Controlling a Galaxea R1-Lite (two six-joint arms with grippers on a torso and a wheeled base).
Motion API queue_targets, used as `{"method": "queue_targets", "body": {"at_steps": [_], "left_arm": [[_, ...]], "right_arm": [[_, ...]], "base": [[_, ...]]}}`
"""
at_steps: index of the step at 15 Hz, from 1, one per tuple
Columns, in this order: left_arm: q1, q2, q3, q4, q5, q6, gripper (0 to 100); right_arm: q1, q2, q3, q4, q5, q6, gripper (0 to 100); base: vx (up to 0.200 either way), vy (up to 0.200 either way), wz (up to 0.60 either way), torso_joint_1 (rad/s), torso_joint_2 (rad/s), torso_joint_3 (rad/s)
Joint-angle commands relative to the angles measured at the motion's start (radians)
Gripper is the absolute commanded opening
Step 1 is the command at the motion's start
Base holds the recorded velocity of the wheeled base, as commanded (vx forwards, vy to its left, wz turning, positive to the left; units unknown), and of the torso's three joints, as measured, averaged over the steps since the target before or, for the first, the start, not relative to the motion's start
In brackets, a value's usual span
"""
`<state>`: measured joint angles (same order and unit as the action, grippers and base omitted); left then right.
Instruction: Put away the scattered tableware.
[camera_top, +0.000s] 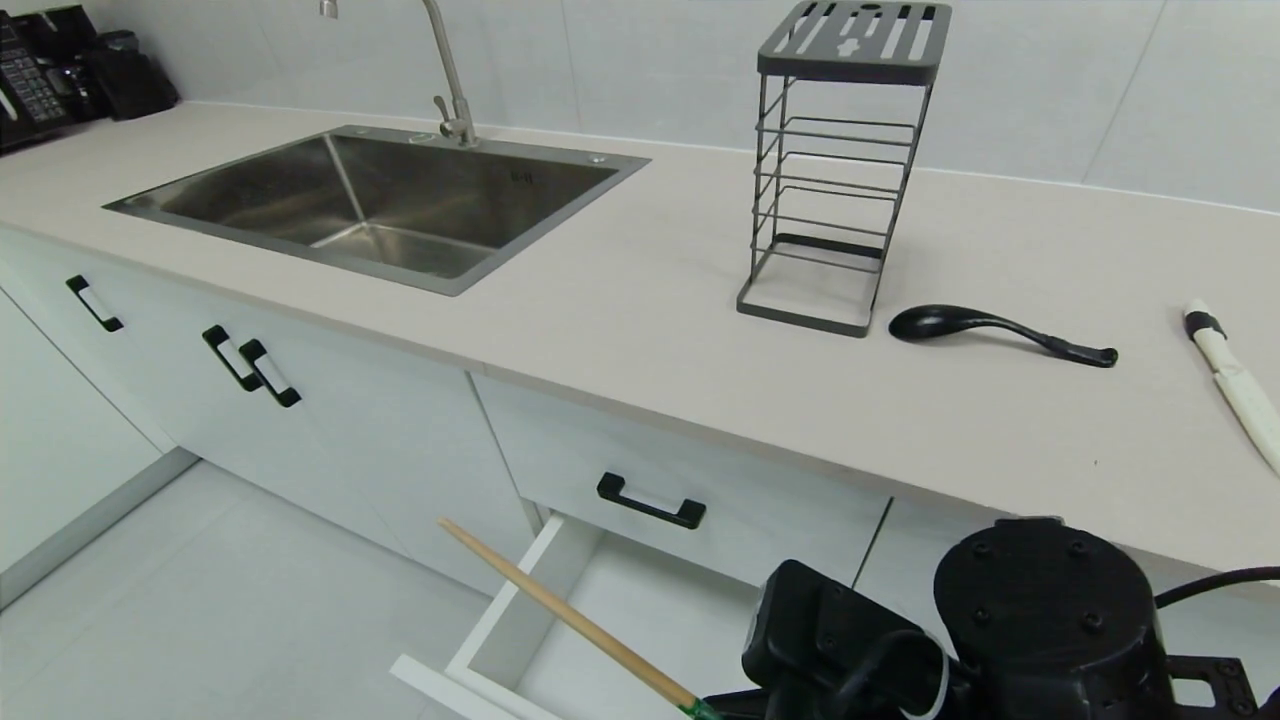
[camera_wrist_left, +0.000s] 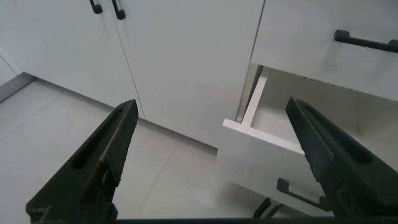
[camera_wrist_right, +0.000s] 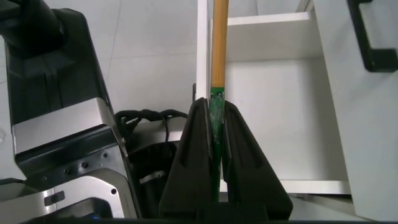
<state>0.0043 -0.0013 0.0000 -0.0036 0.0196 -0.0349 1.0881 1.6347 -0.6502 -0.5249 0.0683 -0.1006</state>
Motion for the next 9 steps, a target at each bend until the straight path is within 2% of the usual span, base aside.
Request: {"method": "queue_targets", "body": {"at_steps": [1,9], "left_arm": [[0.0,0.001,0.0,0.001,0.0,0.0,100],[0.0,0.001,0.0,0.001,0.0,0.0,100]], "right_arm": [[0.004,-0.009,0.003,-0.001,0.001,-0.001,0],[0.029,-0.045,0.023,-0.001,-0.004,-0.007,0]], "base": [[0.0,0.0,0.0,-0.246,0.48,0.193],[0.0,0.0,0.0,-0.26,0.37,0.136]]}}
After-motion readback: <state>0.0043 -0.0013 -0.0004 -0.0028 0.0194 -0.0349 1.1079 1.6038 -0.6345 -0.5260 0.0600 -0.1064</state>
